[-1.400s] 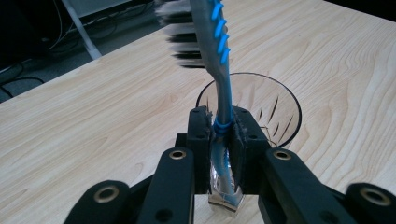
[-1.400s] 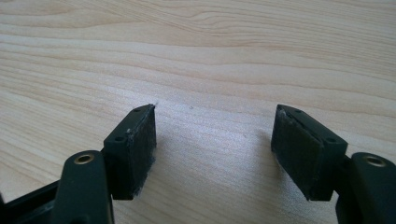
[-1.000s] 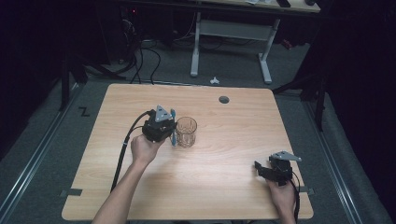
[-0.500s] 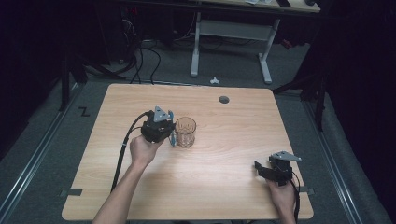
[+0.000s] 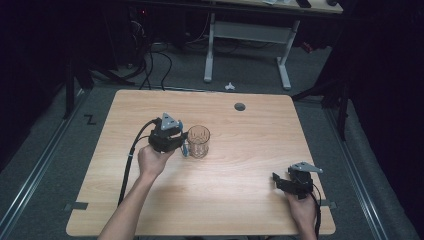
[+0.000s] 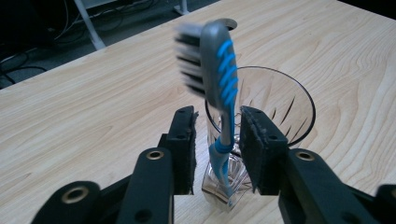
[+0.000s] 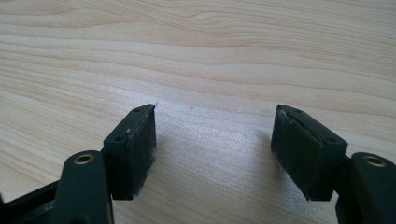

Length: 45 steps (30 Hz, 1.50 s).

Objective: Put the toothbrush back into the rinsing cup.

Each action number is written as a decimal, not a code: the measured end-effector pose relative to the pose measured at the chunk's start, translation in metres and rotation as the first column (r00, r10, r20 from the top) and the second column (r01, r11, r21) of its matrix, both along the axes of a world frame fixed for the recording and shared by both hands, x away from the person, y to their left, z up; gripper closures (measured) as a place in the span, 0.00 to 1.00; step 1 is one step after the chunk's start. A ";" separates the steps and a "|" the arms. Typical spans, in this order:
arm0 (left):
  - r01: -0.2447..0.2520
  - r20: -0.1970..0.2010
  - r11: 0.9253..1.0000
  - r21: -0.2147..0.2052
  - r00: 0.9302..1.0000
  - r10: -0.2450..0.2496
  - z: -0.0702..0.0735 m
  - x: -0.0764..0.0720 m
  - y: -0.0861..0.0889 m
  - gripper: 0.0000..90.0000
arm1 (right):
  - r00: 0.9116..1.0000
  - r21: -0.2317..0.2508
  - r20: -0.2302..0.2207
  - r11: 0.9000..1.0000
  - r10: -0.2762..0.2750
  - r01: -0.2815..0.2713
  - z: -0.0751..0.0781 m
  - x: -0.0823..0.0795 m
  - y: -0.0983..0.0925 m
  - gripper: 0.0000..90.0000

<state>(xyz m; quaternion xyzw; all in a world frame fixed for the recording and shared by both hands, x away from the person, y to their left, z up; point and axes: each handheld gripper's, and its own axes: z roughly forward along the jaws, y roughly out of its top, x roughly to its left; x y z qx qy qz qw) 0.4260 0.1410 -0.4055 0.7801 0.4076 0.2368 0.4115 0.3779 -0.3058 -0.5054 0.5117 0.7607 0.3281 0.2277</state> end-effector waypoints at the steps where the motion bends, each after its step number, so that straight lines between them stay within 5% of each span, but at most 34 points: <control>1: -0.002 -0.001 1.000 -0.002 1.000 0.002 0.000 -0.001 0.001 0.70 | 1.000 0.000 0.000 1.000 0.000 0.000 0.000 0.000 0.000 0.35; 13: -0.022 0.017 0.999 -0.025 1.000 0.023 0.007 -0.010 0.010 0.62 | 1.000 -0.001 0.000 1.000 0.000 0.000 0.000 0.000 0.000 0.35; 45: -0.093 0.044 0.991 -0.093 0.994 0.098 0.008 -0.038 0.043 0.58 | 1.000 -0.002 0.001 1.000 0.000 0.000 0.000 0.000 0.000 0.35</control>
